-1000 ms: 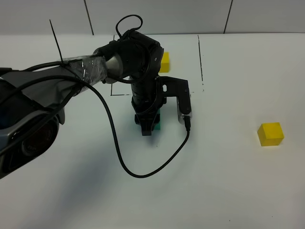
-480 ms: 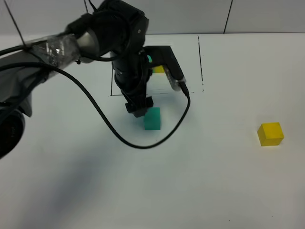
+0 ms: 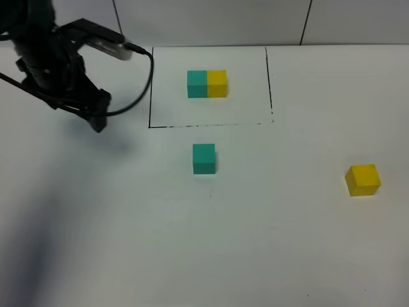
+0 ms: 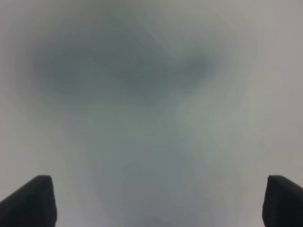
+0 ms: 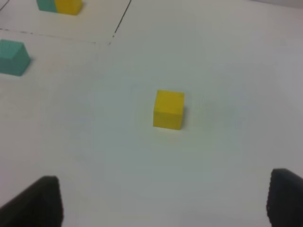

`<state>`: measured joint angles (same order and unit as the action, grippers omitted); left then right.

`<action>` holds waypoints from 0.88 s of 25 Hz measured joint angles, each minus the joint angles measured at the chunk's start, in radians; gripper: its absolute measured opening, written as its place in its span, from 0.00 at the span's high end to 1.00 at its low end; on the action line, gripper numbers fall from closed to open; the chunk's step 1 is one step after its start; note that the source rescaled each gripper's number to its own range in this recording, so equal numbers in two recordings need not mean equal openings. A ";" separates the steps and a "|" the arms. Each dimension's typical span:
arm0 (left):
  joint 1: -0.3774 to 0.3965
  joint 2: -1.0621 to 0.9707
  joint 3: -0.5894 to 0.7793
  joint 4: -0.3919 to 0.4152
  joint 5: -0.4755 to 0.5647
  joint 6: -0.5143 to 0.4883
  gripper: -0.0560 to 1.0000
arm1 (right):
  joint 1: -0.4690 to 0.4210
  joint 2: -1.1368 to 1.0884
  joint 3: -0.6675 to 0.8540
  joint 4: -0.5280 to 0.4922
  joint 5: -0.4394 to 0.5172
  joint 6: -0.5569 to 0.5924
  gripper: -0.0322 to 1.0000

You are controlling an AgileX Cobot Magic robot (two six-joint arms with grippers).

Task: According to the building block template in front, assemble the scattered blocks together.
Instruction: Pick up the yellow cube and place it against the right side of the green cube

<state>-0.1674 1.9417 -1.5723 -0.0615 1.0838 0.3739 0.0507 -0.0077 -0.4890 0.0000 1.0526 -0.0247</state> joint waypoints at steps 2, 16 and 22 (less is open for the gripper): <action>0.036 -0.104 0.111 -0.001 -0.069 -0.025 0.00 | 0.000 0.000 0.000 0.000 0.000 0.000 0.23; 0.063 -0.962 0.654 0.068 -0.130 -0.316 0.00 | 0.000 0.000 0.000 0.000 0.000 0.000 0.23; 0.063 -1.273 0.820 0.061 -0.108 -0.374 0.03 | 0.000 0.000 0.000 0.000 0.000 0.000 0.23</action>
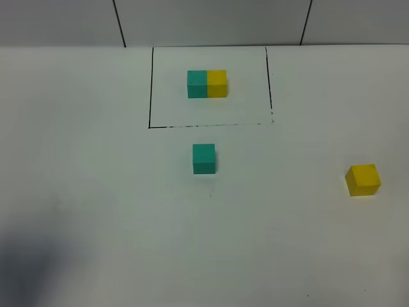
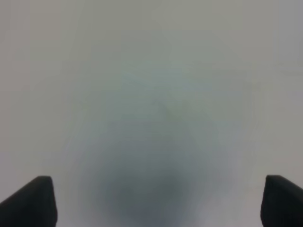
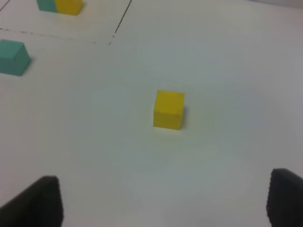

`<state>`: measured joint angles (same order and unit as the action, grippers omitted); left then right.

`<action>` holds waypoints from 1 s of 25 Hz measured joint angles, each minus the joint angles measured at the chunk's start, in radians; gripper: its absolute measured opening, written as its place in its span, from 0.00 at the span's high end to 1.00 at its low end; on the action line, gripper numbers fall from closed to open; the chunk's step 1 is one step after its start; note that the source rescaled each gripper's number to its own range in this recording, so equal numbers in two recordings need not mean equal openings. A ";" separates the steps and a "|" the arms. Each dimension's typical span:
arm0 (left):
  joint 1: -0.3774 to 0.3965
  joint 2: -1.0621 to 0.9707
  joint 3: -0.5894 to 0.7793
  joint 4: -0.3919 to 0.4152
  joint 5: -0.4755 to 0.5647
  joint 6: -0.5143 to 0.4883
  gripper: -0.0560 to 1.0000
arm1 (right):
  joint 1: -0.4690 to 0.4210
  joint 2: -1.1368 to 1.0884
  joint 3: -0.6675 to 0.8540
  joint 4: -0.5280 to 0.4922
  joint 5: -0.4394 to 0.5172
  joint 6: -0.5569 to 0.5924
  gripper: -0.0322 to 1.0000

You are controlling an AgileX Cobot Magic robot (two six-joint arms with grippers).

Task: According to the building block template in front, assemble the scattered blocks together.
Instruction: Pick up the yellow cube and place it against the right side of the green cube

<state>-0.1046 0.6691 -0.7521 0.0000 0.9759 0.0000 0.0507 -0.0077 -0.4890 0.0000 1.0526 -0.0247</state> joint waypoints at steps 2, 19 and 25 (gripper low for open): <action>0.000 -0.096 0.041 0.000 0.012 -0.019 0.03 | 0.000 0.000 0.000 0.000 0.000 0.000 0.23; 0.000 -0.630 0.251 -0.027 0.065 0.013 0.11 | 0.000 0.000 0.000 0.000 0.000 0.000 0.23; 0.000 -0.674 0.251 -0.042 0.065 0.029 0.13 | 0.000 0.000 0.000 0.000 0.000 0.000 0.23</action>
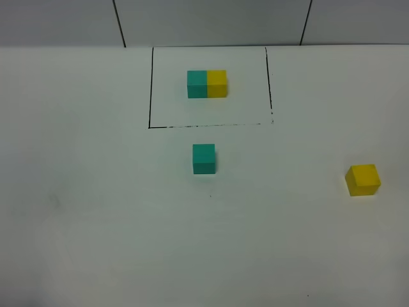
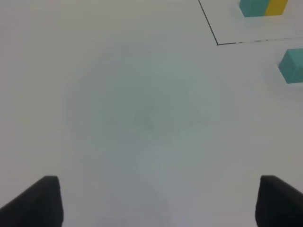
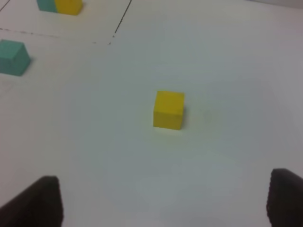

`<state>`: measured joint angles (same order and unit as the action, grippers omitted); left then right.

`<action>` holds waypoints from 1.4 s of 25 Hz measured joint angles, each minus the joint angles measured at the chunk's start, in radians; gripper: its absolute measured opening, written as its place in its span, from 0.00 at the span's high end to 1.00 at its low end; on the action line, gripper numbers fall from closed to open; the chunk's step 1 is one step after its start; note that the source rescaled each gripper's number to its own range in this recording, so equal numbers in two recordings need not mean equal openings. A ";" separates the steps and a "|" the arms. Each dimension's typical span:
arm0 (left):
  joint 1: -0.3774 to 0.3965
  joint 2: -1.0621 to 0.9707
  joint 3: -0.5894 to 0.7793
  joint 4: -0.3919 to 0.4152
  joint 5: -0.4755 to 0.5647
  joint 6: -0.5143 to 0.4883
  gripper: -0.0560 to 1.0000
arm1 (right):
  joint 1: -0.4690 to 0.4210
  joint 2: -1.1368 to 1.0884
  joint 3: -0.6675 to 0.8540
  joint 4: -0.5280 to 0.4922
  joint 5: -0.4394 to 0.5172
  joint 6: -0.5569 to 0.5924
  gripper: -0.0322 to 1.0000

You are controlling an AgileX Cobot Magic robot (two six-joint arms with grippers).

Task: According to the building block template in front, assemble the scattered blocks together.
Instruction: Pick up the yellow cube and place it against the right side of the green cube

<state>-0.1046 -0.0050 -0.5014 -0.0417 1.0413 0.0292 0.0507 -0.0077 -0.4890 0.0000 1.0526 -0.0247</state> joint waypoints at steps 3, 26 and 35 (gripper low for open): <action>0.000 0.000 0.000 0.000 0.000 0.000 0.15 | 0.000 0.000 0.000 0.000 0.000 0.000 0.23; 0.110 0.000 0.000 0.042 0.000 -0.036 0.16 | 0.000 0.000 0.000 0.000 0.000 0.000 0.23; 0.110 0.000 0.000 0.042 0.000 -0.037 0.16 | 0.000 0.000 0.000 0.000 0.000 0.000 0.23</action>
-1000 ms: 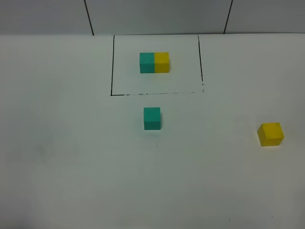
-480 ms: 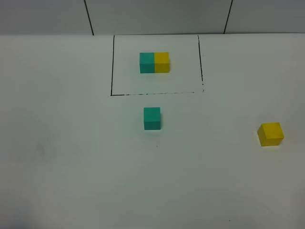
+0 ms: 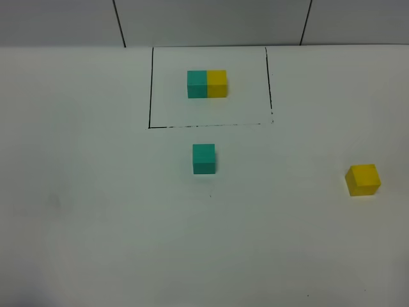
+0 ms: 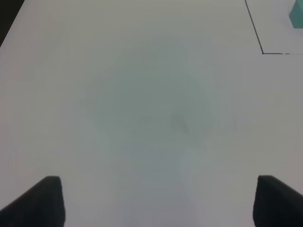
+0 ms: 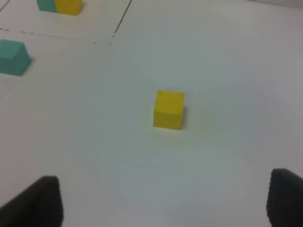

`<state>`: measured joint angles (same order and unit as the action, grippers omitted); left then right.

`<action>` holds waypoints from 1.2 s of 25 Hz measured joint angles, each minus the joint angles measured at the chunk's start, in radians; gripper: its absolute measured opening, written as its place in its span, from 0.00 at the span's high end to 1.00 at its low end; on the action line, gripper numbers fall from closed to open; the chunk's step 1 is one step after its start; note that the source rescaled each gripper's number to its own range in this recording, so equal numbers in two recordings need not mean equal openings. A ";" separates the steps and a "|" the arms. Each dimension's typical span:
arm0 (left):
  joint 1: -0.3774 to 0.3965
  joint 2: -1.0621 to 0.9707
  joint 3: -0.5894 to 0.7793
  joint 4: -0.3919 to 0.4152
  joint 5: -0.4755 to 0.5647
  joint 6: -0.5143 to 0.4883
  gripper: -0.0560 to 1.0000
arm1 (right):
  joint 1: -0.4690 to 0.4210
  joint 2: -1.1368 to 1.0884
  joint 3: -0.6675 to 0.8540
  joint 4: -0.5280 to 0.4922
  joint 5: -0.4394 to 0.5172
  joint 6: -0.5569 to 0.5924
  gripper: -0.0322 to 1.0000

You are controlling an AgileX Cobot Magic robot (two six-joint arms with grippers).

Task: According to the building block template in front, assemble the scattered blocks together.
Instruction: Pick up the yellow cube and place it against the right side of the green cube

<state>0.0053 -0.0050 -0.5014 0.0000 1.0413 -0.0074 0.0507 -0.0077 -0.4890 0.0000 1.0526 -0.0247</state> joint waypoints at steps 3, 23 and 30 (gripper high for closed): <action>0.000 0.000 0.000 0.000 0.000 0.001 0.16 | 0.000 0.000 0.000 0.000 0.000 0.000 0.23; 0.000 0.000 0.000 -0.080 0.000 0.087 0.16 | 0.000 0.000 0.000 0.000 0.000 0.000 0.23; 0.000 0.000 0.000 -0.058 0.000 0.063 0.16 | 0.000 0.000 0.000 0.000 0.000 0.001 0.23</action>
<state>0.0053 -0.0050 -0.5014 -0.0585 1.0413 0.0554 0.0507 -0.0077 -0.4890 0.0000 1.0526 -0.0238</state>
